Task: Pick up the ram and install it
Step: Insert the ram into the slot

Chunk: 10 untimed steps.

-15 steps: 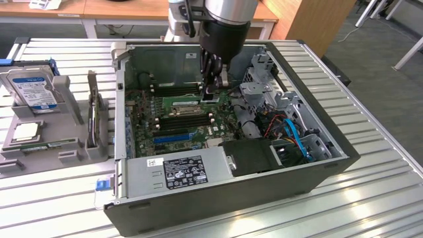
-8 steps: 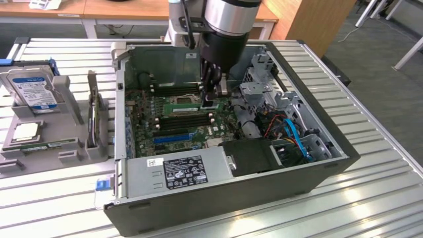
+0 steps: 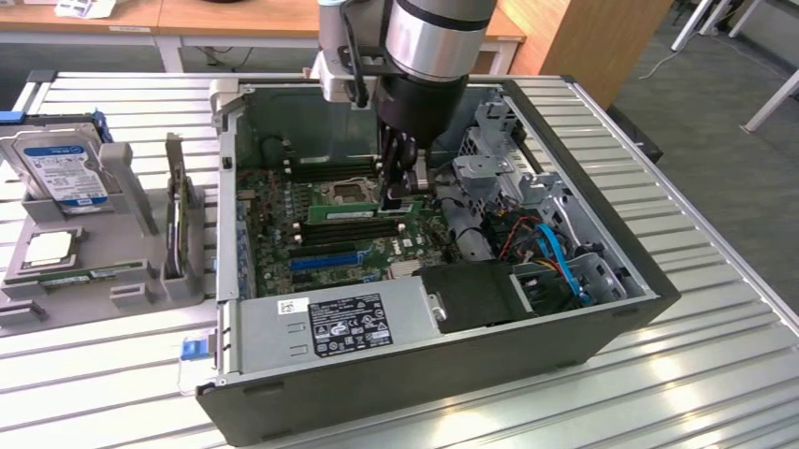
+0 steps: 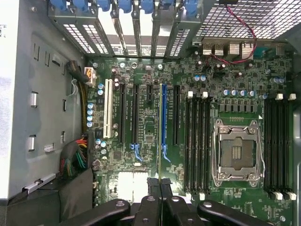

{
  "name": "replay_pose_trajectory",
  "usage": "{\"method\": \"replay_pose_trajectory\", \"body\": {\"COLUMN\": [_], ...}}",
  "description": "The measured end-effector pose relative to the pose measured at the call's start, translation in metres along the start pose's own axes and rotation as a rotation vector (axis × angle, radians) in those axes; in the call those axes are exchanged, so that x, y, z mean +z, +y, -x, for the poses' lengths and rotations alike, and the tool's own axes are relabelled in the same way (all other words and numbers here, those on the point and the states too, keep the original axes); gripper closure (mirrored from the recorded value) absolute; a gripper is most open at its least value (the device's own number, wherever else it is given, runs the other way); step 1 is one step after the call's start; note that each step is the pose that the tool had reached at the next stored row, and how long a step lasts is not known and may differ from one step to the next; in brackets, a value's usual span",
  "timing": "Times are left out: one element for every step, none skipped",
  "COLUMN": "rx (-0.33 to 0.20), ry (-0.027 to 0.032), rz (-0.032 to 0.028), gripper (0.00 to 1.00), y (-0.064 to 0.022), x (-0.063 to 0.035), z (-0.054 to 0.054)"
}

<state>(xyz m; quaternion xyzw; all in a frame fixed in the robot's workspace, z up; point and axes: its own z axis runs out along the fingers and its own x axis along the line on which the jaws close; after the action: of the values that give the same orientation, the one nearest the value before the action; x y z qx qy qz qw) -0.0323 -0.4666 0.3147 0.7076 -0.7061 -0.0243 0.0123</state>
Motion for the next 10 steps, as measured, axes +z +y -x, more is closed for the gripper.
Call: {"method": "replay_pose_trajectory", "body": {"rx": [0.0, 0.0, 0.0, 0.0, 0.0, 0.0, 0.0, 0.0, 0.0, 0.0], "ry": [0.0001, 0.0001, 0.0, -0.0001, -0.0001, -0.0001, -0.0001, -0.0001, -0.0003, -0.0005], "rz": [0.0, 0.0, 0.0, 0.0, 0.0, -0.0001, 0.0, 0.0, -0.0001, -0.0002], "gripper": [0.89, 0.89, 0.89, 0.89, 0.89, 0.89, 0.89, 0.89, 0.89, 0.89], "y": [0.0, 0.0, 0.0, 0.0, 0.0, 0.0, 0.0, 0.0, 0.0, -0.0001], "x": [0.0, 0.0, 0.0001, 0.0001, 0.0001, 0.0001, 0.0001, 0.0001, 0.0002, 0.0003], "z": [0.0, 0.0, 0.0, 0.0, 0.0, 0.0, 0.0, 0.0, 0.0001, 0.0003]}}
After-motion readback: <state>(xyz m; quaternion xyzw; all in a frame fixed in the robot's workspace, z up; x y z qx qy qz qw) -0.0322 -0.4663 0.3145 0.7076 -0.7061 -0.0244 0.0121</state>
